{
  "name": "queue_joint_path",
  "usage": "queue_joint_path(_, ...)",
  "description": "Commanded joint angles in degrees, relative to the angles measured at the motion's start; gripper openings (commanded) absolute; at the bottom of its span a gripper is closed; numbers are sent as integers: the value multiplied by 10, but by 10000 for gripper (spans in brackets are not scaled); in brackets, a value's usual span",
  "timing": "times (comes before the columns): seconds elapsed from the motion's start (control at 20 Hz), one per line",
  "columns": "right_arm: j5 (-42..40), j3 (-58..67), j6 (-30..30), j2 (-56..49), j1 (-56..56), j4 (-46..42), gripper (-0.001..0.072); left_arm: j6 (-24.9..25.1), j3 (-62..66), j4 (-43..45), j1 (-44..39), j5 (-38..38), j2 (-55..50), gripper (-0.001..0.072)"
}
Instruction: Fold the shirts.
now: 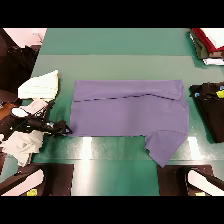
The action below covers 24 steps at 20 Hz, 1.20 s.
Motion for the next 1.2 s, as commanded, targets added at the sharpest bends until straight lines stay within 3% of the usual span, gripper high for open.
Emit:
queue_joint_path(0.0,0,0,0,0,2,0,303,3,-2,-23,0,6,1,232)
queue_joint_path(0.05,1,0,0,0,2,0,303,6,-2,-23,0,3,1,68)
queue_joint_path(0.1,3,0,0,0,1,-1,303,18,-2,-26,0,-5,1,23)
queue_joint_path(0.3,35,-54,1,25,-37,-1,304,18,28,-18,0,-20,33,21)
queue_joint_path(0.7,14,-413,5,137,-216,-64,345,15,96,-25,0,-22,86,22)
queue_joint_path(0.85,0,-466,11,136,-204,-63,342,13,96,-25,0,-23,86,22)
queue_joint_path(1.15,-45,-428,60,77,-87,-60,341,13,96,-27,0,-34,86,23)
